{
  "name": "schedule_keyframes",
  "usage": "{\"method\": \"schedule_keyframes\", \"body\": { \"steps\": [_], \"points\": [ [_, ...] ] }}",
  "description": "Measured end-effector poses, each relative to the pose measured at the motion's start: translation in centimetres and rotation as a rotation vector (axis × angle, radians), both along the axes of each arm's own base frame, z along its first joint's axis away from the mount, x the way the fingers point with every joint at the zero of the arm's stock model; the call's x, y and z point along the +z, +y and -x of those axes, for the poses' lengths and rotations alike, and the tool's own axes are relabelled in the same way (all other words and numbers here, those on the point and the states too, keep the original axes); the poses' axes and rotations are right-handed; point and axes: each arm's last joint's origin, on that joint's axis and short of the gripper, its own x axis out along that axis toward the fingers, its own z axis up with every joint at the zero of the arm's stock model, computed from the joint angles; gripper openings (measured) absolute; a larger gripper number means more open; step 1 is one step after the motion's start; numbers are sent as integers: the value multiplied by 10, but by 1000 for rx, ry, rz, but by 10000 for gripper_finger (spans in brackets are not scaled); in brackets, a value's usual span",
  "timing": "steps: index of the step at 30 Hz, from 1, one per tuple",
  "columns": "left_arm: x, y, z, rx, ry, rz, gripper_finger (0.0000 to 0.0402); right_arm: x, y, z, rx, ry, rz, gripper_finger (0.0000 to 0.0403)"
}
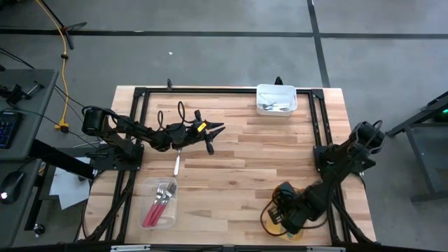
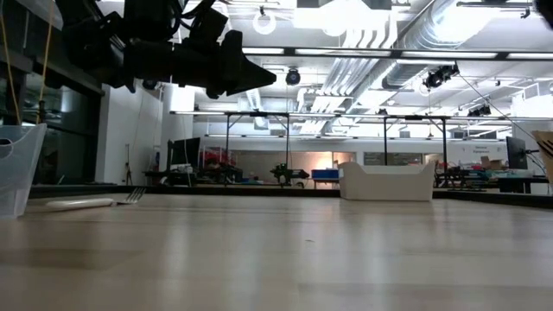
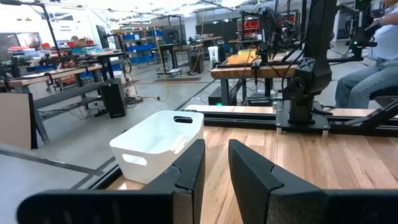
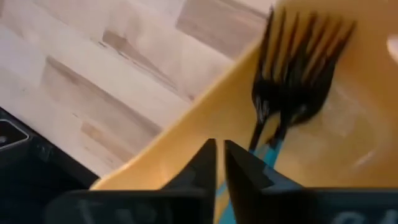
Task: Sort silverware by color (type)
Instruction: Put the blue fork into the yellow bin
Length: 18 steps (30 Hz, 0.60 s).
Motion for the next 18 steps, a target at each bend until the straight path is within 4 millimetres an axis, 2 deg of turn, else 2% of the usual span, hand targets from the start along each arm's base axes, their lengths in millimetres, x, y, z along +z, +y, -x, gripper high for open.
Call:
{"method": "schedule_keyframes", "body": {
  "steps": [2,5,12,18],
  "points": [
    [0,0,0,0,0,0,62,0,-5,-5,15,0,12,8],
    [0,0,0,0,2,0,62,0,-9,-10,12,8,9,16],
    [-1,0,0,0,6,-1,62,-1,-8,-13,14,9,-31,3],
    [-1,0,0,0,7,-1,62,-21,-2,-15,41,116,-37,1]
  ]
}}
